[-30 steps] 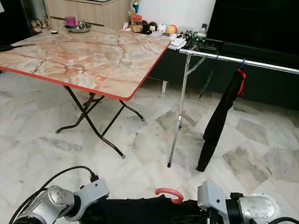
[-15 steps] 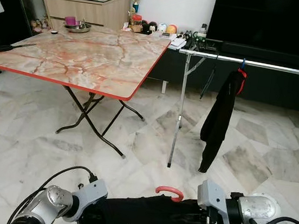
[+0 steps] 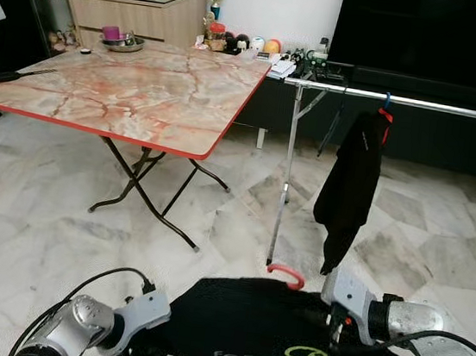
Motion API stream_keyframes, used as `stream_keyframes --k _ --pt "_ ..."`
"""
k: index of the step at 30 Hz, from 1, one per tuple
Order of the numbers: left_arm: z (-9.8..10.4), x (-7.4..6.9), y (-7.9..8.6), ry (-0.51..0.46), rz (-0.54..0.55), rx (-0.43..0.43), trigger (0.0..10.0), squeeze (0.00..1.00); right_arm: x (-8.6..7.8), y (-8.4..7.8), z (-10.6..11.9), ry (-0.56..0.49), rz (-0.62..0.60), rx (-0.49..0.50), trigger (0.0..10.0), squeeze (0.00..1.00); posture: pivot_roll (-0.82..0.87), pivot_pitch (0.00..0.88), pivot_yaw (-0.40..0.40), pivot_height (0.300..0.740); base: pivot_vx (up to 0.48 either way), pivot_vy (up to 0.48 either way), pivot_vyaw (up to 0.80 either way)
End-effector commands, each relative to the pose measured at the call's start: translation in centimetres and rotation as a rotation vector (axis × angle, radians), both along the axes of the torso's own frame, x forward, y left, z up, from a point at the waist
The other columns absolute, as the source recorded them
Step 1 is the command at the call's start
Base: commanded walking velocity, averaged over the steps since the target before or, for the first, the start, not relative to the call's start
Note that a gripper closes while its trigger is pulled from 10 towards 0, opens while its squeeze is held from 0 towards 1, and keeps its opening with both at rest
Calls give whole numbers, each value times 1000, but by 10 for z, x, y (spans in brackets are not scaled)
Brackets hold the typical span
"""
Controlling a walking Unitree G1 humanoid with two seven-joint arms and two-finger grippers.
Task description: Hang hanger
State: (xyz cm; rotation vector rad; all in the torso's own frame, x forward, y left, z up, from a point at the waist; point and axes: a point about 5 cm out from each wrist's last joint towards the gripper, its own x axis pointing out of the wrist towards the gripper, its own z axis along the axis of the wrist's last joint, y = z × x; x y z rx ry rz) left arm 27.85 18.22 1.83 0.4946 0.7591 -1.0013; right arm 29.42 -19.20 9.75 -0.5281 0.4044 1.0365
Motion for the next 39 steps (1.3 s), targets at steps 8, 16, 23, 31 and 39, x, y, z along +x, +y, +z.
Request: stream_keyframes --k 8,16,23,31,39 --pt "1 -6 15 22 8 31 0 0 42 -33 27 -236 -487 31 10000 0 93 0 22 740 0 0 0" --pt "7 -10 8 32 -46 10 0 0 58 -42 45 -345 -841 324 10000 0 91 0 26 740 0 0 0" --pt "26 -15 -23 49 -149 -154 0 0 61 -27 32 -367 -984 366 10000 0 93 0 25 740 0 0 0" --pt "45 -24 -62 71 -236 -350 0 0 63 -9 27 -339 -989 412 10000 0 91 0 24 740 0 0 0" --pt "49 -33 -84 82 -278 -390 0 0 67 7 33 -193 -1170 820 10000 0 86 0 25 740 0 0 0"
